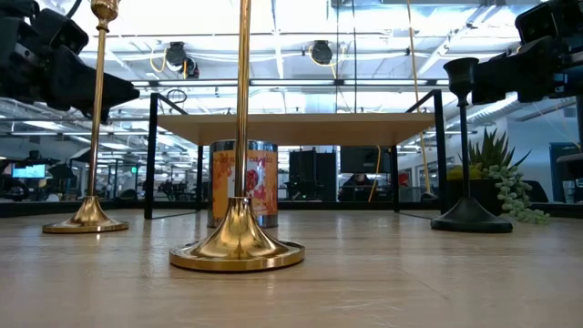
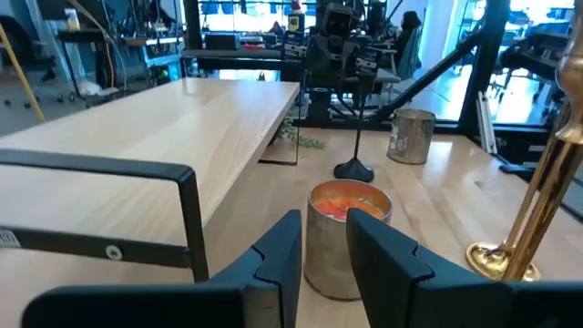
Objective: Pick & Place candle stick holders
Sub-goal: Put the bottom orange scented candle on the shelf
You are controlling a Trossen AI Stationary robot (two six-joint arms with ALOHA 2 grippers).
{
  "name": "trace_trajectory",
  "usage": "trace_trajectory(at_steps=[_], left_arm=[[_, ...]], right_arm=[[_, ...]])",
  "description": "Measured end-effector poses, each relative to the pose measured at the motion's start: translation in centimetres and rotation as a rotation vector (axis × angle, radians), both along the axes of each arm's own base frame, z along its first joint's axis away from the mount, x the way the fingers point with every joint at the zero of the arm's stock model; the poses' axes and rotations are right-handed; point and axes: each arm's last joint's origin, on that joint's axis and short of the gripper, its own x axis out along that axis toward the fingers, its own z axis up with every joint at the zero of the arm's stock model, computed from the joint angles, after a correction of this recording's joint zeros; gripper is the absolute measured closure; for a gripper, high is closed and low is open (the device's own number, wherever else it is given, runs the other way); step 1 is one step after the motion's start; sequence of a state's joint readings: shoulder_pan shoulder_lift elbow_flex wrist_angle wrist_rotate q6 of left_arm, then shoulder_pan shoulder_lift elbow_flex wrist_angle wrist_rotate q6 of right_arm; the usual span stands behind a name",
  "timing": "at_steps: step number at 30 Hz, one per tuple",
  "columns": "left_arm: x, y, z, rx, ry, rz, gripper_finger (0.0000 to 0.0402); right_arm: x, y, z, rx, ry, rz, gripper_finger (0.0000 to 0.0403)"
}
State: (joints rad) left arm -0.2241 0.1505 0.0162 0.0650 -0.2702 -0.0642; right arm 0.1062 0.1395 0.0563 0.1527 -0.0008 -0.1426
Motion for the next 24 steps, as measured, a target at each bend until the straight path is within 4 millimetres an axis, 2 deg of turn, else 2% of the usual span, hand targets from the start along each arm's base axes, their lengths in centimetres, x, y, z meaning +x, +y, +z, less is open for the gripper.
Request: trace_trajectory(at_steps=[15, 24], left_arm=[[0.0, 0.0, 0.0, -0.024, 0.002, 0.002, 0.0300], [0.0, 0.1, 0.3, -0.033, -0.031, 0.032, 0.0240]], right_arm=[[0.0, 0.0, 0.1, 0.001, -0.007, 0.000, 0.0325], [-0.1, 0.0, 1.1, 0.035, -0.116, 0.002, 0.0325]])
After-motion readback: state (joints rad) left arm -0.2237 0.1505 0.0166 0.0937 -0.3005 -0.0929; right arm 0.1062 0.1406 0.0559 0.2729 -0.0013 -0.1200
